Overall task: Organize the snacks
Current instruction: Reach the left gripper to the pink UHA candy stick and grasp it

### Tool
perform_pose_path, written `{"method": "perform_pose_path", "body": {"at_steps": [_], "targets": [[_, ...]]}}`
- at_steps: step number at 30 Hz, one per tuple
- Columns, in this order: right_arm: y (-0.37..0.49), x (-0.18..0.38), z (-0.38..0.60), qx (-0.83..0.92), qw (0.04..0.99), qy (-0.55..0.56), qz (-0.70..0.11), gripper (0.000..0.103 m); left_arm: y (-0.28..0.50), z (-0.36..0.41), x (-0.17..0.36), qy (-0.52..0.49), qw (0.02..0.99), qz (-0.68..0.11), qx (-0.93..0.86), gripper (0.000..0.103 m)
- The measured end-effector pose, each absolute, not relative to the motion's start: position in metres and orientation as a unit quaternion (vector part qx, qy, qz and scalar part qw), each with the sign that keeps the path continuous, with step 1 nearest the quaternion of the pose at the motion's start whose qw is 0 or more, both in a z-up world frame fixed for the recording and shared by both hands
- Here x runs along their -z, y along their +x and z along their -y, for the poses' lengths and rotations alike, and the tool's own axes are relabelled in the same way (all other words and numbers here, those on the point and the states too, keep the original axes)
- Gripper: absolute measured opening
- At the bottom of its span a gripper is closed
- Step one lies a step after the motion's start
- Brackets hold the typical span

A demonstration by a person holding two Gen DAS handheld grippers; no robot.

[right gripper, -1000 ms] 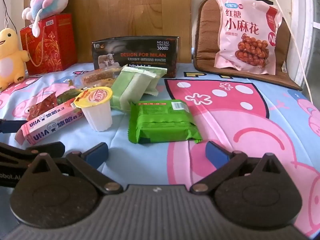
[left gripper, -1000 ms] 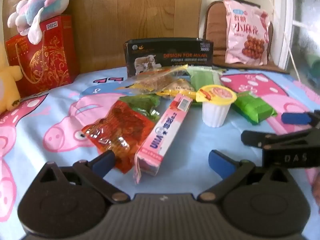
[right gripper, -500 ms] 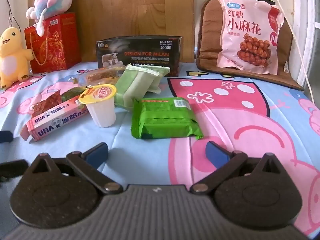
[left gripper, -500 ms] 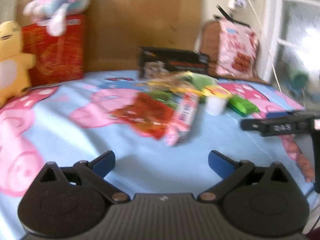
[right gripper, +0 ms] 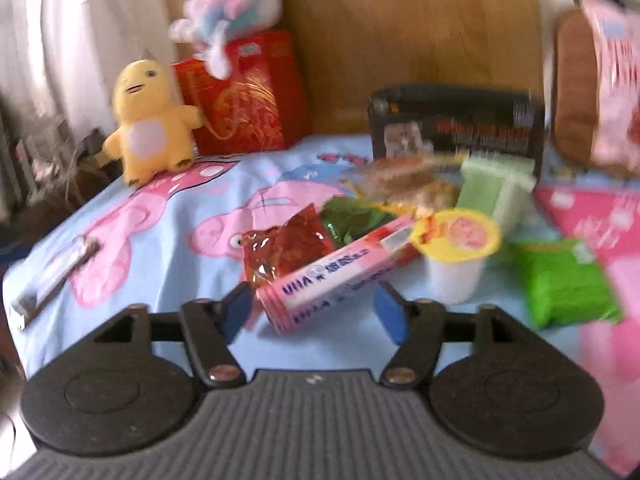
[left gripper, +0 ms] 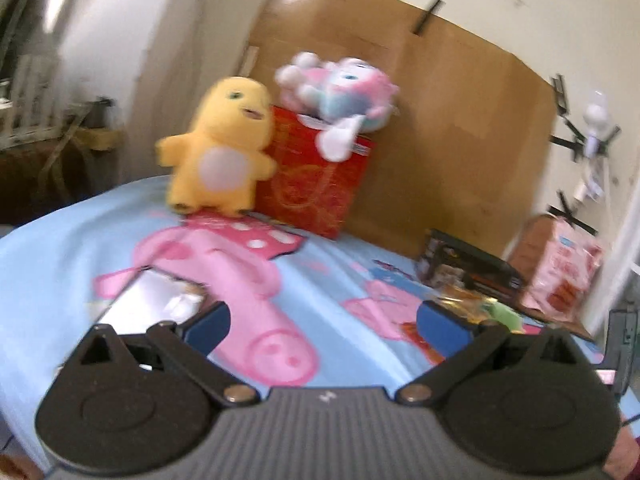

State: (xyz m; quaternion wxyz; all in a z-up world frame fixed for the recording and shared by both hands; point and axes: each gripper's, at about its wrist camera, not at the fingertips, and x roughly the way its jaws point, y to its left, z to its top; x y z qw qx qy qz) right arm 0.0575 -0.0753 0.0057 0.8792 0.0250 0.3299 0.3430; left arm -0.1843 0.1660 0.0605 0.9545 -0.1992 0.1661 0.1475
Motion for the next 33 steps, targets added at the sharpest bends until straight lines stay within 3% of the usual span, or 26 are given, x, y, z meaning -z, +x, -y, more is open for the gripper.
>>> {"method": "perform_pose_path", "body": {"at_steps": [2, 6, 10, 16, 19, 22, 25, 28, 30, 31, 32, 33], "targets": [[0.064, 0.000, 0.069, -0.330, 0.879, 0.053, -0.341, 0.090, -0.182, -0.168, -0.055, -0.215, 0.948, -0.180, -0.152, 0.103], [0.054, -0.001, 0.078, -0.338, 0.881, 0.024, -0.330, 0.052, -0.161, -0.164, -0.046, -0.233, 0.946, -0.201, -0.106, 0.103], [0.040, -0.010, 0.119, -0.353, 0.875, -0.032, -0.330, 0.033, -0.129, -0.145, -0.048, -0.210, 0.955, -0.207, -0.036, 0.103], [0.032, -0.011, 0.203, -0.203, 0.926, -0.128, -0.292, 0.034, -0.061, -0.094, -0.054, -0.161, 0.956, -0.234, 0.070, 0.103], [0.029, -0.012, 0.240, -0.183, 0.933, -0.081, -0.299, 0.034, -0.031, -0.068, -0.051, -0.133, 0.952, -0.258, 0.094, 0.102], [0.023, -0.011, 0.246, -0.229, 0.926, -0.034, -0.297, 0.047, -0.009, -0.051, -0.044, -0.126, 0.943, -0.283, 0.119, 0.095], [0.022, -0.008, 0.226, -0.252, 0.923, -0.050, -0.287, 0.048, 0.007, -0.041, -0.039, -0.120, 0.939, -0.297, 0.128, 0.092], [0.029, -0.006, 0.212, -0.272, 0.917, -0.038, -0.290, 0.048, 0.025, -0.038, -0.031, -0.118, 0.931, -0.324, 0.120, 0.082], [0.033, -0.003, 0.201, -0.286, 0.911, -0.035, -0.296, 0.047, 0.035, -0.039, -0.022, -0.127, 0.922, -0.345, 0.123, 0.062], [0.035, -0.002, 0.195, -0.291, 0.909, -0.037, -0.295, 0.047, 0.041, -0.036, -0.014, -0.132, 0.912, -0.364, 0.133, 0.045], [0.038, 0.001, 0.191, -0.294, 0.908, -0.037, -0.296, 0.045, 0.043, -0.034, -0.009, -0.133, 0.909, -0.373, 0.133, 0.047], [0.042, 0.003, 0.186, -0.299, 0.904, -0.035, -0.303, 0.027, 0.040, -0.032, -0.009, -0.132, 0.913, -0.365, 0.126, 0.047]]}}
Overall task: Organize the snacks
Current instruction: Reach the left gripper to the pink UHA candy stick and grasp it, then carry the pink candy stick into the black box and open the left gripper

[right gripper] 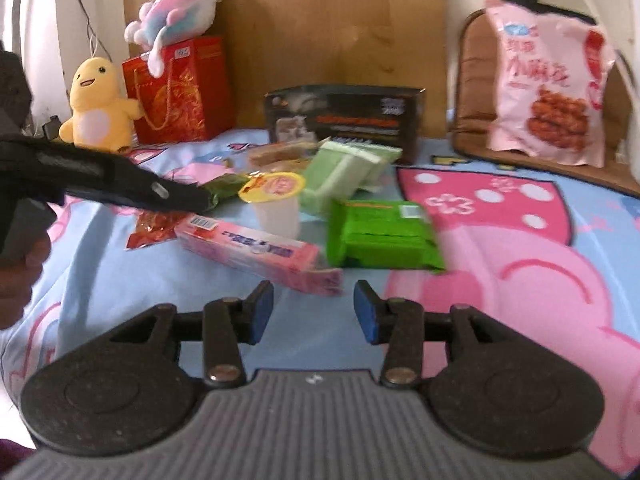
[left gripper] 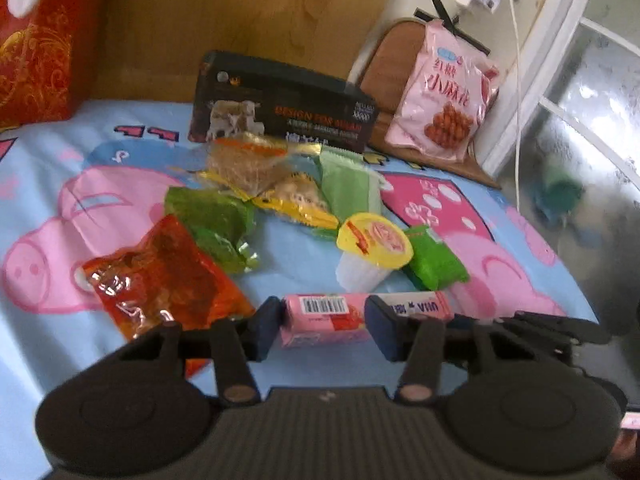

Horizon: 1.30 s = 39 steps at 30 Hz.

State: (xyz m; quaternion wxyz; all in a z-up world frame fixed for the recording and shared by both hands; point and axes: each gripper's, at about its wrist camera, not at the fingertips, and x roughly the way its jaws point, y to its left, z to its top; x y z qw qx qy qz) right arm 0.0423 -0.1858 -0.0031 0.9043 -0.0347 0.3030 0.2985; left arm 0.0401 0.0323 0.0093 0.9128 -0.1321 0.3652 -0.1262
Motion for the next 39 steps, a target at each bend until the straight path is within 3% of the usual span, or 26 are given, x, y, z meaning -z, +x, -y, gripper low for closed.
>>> {"method": "perform_pose_path", "body": {"at_steps": [4, 11, 18, 26, 30, 32, 33, 36, 38, 39], "targets": [[0.045, 0.003, 0.175, -0.298, 0.905, -0.049, -0.301, 0.025, 0.025, -0.039, -0.022, -0.134, 0.911, -0.369, 0.129, 0.041], [0.040, -0.028, 0.198, -0.381, 0.879, -0.018, -0.286, 0.025, 0.025, -0.053, -0.074, -0.151, 0.926, -0.316, 0.143, 0.041], [0.115, -0.067, 0.183, -0.366, 0.901, 0.001, -0.234, 0.025, 0.125, -0.051, -0.120, -0.128, 0.952, -0.252, 0.121, 0.041], [0.222, -0.067, 0.158, -0.319, 0.922, 0.016, -0.217, 0.025, 0.230, -0.060, -0.095, -0.141, 0.949, -0.273, 0.075, 0.042], [0.251, -0.050, 0.146, -0.314, 0.918, -0.007, -0.241, 0.029, 0.244, -0.070, -0.088, -0.130, 0.956, -0.261, 0.041, 0.050], [0.255, -0.045, 0.149, -0.302, 0.922, -0.011, -0.241, 0.038, 0.238, -0.086, -0.089, -0.131, 0.966, -0.223, -0.012, 0.063], [0.253, -0.045, 0.157, -0.294, 0.926, 0.003, -0.235, 0.047, 0.239, -0.094, -0.086, -0.137, 0.966, -0.218, -0.033, 0.063], [0.254, -0.041, 0.188, -0.273, 0.929, 0.079, -0.235, 0.058, 0.253, -0.114, -0.065, -0.177, 0.943, -0.277, -0.046, 0.057], [0.258, -0.034, 0.200, -0.268, 0.920, 0.120, -0.258, 0.060, 0.257, -0.115, -0.048, -0.204, 0.926, -0.317, -0.019, 0.041], [0.262, -0.028, 0.204, -0.270, 0.911, 0.140, -0.277, 0.062, 0.256, -0.110, -0.043, -0.203, 0.923, -0.327, -0.009, 0.041]]}}
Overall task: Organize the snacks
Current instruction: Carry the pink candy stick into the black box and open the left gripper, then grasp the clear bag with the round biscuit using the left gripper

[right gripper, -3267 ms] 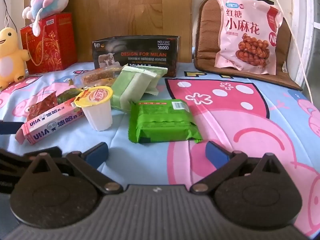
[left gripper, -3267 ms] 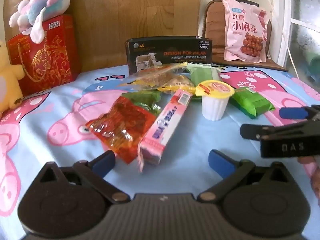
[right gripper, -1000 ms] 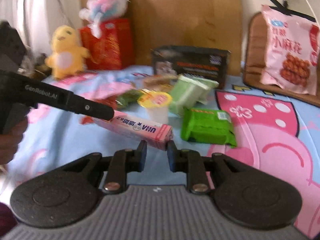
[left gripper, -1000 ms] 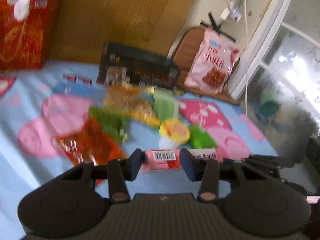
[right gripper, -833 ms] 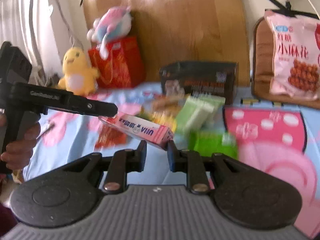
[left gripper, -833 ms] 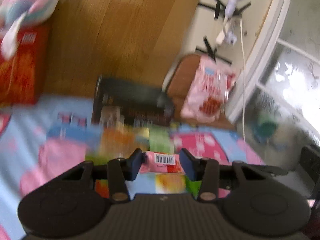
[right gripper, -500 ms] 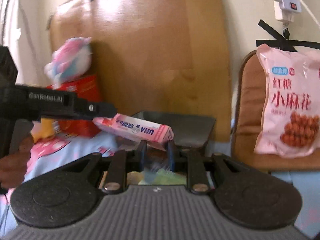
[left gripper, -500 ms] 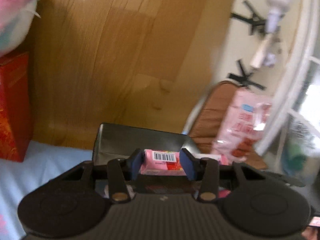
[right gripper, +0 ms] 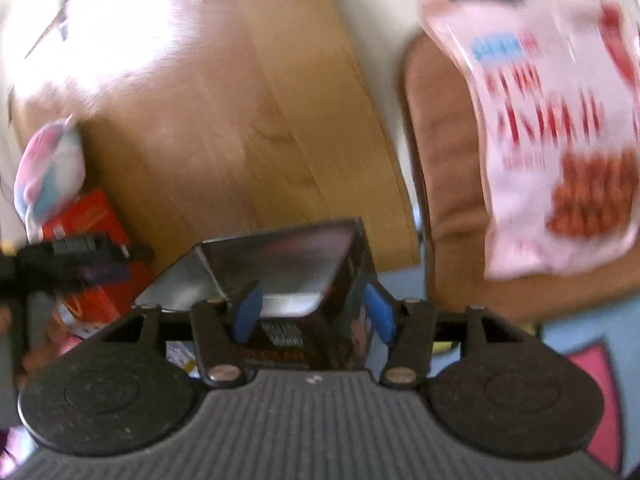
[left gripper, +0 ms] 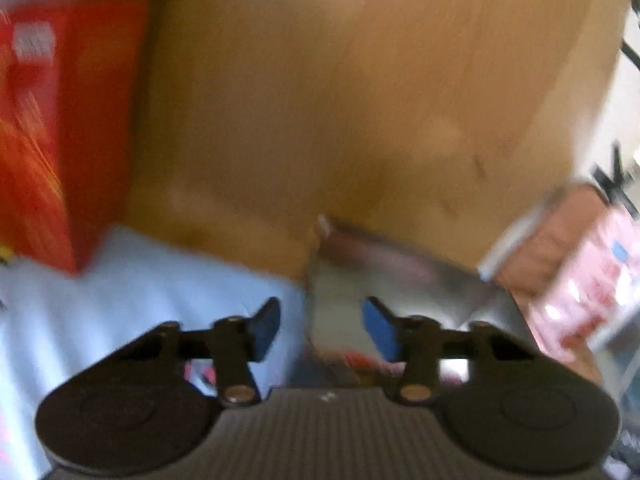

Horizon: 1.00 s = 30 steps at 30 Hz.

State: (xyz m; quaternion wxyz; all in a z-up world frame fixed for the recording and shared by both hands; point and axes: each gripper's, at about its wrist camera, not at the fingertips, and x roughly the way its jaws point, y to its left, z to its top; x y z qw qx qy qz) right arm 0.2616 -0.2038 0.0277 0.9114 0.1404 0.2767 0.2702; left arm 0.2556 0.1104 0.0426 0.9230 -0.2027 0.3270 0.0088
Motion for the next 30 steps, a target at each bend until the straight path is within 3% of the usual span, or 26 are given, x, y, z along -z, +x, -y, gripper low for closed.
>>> {"method": "perform_pose_path", "body": {"at_steps": [4, 9, 13, 20, 30], "targets": [[0.262, -0.012, 0.202, -0.296, 0.882, 0.169, -0.325, 0.064, 0.235, -0.094, -0.044, -0.180, 0.930, -0.320, -0.017, 0.043], [0.236, -0.018, 0.199, -0.286, 0.899, 0.122, -0.307, 0.064, 0.212, -0.105, -0.049, -0.181, 0.930, -0.319, -0.009, 0.056], [0.219, -0.025, 0.221, -0.283, 0.896, 0.158, -0.303, 0.063, 0.175, -0.121, -0.063, -0.196, 0.935, -0.294, -0.003, 0.058], [0.155, -0.024, 0.242, -0.333, 0.873, 0.186, -0.304, 0.063, 0.086, -0.144, -0.047, -0.214, 0.928, -0.304, 0.007, 0.058], [0.076, -0.031, 0.182, -0.424, 0.854, 0.101, -0.283, 0.063, 0.025, -0.168, -0.011, -0.283, 0.905, -0.319, 0.000, 0.056]]}}
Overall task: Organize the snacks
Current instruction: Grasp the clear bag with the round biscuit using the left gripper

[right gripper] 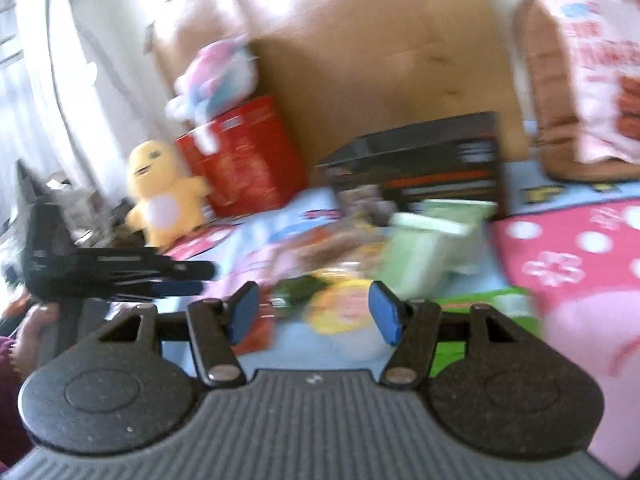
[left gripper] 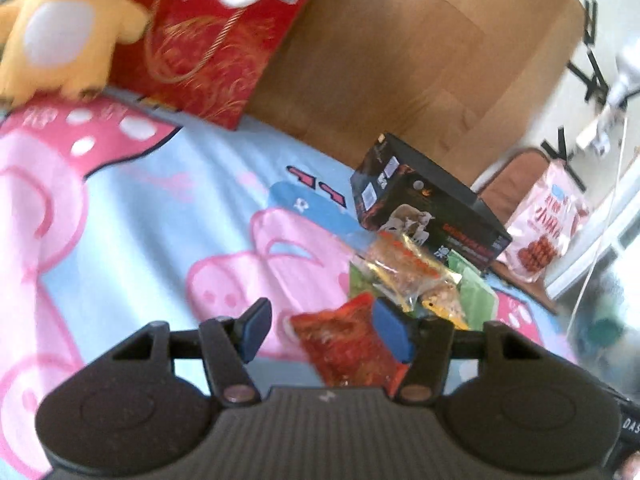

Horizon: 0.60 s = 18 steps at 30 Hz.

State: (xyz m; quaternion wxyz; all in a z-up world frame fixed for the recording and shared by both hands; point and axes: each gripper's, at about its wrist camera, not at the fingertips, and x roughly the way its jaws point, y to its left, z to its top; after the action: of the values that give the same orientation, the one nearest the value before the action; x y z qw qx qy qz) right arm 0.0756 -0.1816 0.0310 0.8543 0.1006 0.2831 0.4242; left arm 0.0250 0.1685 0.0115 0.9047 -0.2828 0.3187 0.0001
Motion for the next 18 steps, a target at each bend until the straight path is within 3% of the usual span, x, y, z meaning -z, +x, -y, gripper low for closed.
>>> {"method": "perform_pose_path", "body": {"at_steps": [5, 9, 14, 18], "targets": [[0.092, -0.039, 0.136, -0.445, 0.830, 0.100, -0.320, 0.058, 0.017, -0.180, -0.008, -0.293, 0.902, -0.317, 0.001, 0.055], [0.118, -0.057, 0.105, -0.426, 0.855, -0.012, -0.295, 0.058, 0.018, -0.187, -0.011, -0.317, 0.897, -0.307, 0.015, 0.055], [0.218, -0.043, 0.087, -0.379, 0.824, 0.021, -0.419, 0.058, 0.056, -0.187, -0.013, -0.355, 0.881, -0.308, 0.048, 0.060], [0.252, -0.022, 0.064, -0.375, 0.792, 0.003, -0.481, 0.059, 0.099, -0.174, -0.001, -0.379, 0.857, -0.340, 0.083, 0.058]]}}
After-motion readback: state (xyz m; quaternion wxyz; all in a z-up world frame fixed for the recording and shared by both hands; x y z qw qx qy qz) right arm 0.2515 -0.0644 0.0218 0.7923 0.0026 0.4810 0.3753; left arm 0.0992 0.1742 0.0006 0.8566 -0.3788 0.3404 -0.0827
